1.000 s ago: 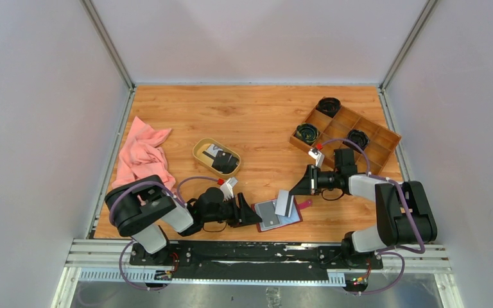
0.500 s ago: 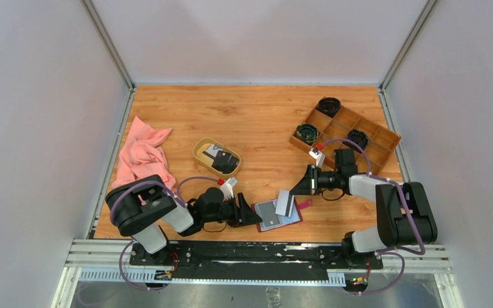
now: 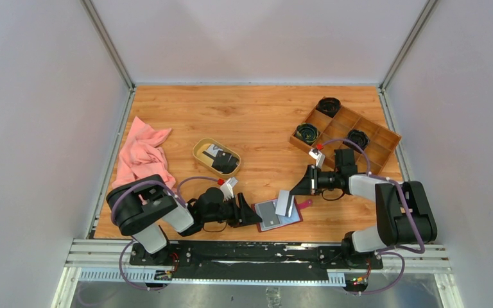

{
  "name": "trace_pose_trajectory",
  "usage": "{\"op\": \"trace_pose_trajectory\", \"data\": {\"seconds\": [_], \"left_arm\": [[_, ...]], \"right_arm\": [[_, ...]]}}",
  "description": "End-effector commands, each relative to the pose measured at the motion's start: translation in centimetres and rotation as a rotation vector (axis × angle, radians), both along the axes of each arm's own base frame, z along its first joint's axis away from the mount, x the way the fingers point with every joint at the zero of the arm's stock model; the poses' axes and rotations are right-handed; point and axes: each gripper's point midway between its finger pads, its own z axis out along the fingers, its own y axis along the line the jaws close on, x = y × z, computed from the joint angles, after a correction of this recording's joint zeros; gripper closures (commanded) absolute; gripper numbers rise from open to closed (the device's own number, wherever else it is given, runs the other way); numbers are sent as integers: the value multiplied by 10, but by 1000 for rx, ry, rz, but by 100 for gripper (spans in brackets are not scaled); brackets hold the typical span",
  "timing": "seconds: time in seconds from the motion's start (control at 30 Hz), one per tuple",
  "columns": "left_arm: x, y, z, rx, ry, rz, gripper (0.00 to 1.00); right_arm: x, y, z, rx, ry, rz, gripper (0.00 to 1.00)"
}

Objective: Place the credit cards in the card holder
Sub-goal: Insert the credit card into the card holder.

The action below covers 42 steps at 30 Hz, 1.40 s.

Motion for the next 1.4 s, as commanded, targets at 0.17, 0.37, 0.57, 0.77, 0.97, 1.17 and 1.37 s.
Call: {"op": "trace_pose_trajectory", "data": {"seconds": [0.17,0.37,0.57,0.77,0.97,1.17,1.37], "left_arm": [[-33,59,-80,341,146,1,47],[-33,58,-81,338,149,2,47],[-34,58,-81,335,151,2,48],[-33,57,-81,332,153,2,48],[-34,55,-83,328,160,-5,48],[-33,54,-84,328,163,-5,48],[-33,54,-85,328,166,-2,49]], "right_arm": [[2,-2,-6,-5,19,6,100],[0,-1,-8,5,33,17,100],[-3,-3,-12,-10,55,18,100],[-4,-7,-16,-54,43,-3,100],[-13,-1,-19,-13,73,47,100],[-18,12,-16,18,75,123,100],[-21,17,-18,30,111,170,100]]}}
